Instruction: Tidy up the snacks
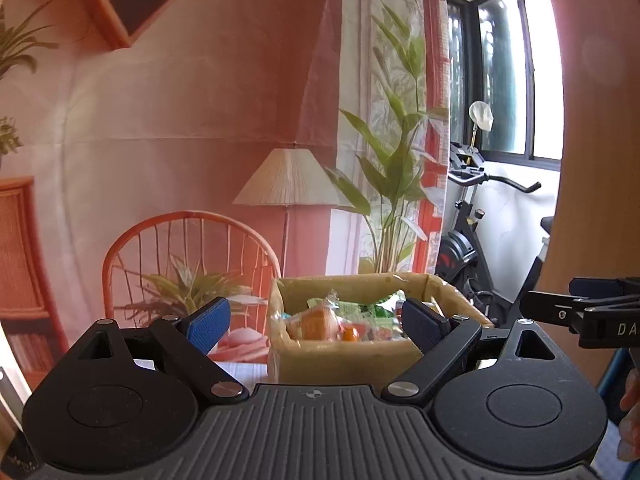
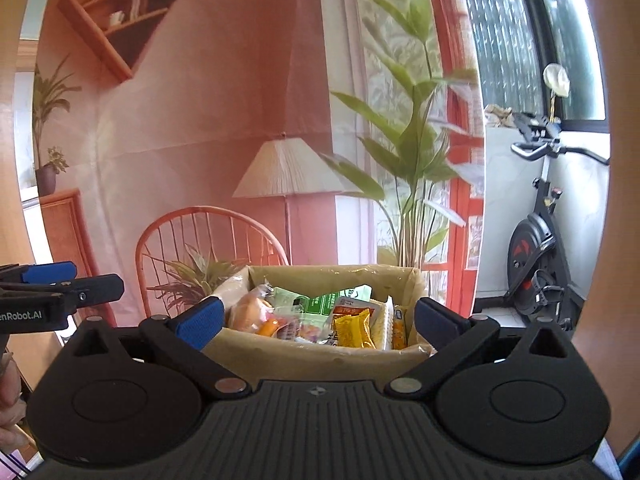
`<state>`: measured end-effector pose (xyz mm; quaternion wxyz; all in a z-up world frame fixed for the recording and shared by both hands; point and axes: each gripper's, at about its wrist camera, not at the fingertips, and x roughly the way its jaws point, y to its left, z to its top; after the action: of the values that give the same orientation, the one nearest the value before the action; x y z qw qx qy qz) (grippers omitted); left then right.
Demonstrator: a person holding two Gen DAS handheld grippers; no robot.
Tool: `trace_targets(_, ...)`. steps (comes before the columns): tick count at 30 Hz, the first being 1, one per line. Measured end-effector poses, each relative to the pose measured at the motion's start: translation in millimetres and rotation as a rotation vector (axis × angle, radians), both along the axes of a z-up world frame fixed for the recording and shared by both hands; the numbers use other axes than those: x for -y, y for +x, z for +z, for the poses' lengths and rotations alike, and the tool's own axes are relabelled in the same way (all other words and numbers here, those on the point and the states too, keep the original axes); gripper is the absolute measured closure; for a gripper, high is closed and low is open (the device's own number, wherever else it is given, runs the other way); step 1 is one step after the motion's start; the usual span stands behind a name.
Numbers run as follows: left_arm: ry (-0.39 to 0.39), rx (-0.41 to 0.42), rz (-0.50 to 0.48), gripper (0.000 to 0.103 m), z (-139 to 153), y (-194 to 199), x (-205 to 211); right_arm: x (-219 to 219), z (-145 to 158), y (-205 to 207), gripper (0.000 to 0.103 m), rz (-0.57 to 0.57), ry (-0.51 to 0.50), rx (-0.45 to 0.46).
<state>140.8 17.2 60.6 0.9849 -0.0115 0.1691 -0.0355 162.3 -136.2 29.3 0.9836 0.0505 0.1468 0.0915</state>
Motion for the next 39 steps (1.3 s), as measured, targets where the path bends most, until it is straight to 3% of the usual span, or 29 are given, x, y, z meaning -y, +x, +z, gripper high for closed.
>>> trace_targets(10,0.034,0.012,-0.001,0.009,10,-66,1,-10,6,-74,0.0,-0.017,0.012,0.027)
trace_targets(16,0.048,0.035,0.002,0.009,20,-85,1,-14,14,-104,0.0,-0.023,0.012,0.047)
trace_targets(39,0.012,0.039,0.008,0.01,23,-92,-4,-12,21,-119,0.0,-0.034,0.029,0.043)
